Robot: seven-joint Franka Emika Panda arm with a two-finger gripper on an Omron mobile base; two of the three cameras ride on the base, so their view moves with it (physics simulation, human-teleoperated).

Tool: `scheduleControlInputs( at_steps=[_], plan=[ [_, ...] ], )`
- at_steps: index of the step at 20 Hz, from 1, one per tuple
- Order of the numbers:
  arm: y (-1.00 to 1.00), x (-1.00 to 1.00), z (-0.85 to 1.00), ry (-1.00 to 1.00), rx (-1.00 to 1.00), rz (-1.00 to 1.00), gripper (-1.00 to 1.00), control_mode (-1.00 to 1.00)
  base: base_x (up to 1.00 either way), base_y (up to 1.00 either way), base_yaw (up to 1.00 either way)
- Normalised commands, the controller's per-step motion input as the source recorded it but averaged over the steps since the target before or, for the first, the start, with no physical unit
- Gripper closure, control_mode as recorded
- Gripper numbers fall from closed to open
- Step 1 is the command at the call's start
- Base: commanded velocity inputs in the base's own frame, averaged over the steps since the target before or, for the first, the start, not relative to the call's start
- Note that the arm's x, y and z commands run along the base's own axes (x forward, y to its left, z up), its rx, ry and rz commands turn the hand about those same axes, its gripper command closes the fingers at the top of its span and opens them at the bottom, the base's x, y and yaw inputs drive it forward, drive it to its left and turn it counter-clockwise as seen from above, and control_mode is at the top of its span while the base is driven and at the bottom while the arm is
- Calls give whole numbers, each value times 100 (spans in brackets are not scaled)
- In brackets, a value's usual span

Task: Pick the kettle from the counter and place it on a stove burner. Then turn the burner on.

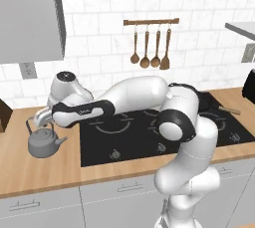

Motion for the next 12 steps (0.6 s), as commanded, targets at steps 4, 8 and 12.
scheduleControlInputs(
  at_steps=[4, 8, 12],
  plan=[
    [14, 19, -16, 0, -4, 0, -100, -100, 0, 0, 0],
    [8, 19, -25, 0, -5, 0, -100, -100, 0, 0, 0],
    [6, 13, -19, 0, -3, 0, -100, -100, 0, 0, 0]
  ],
)
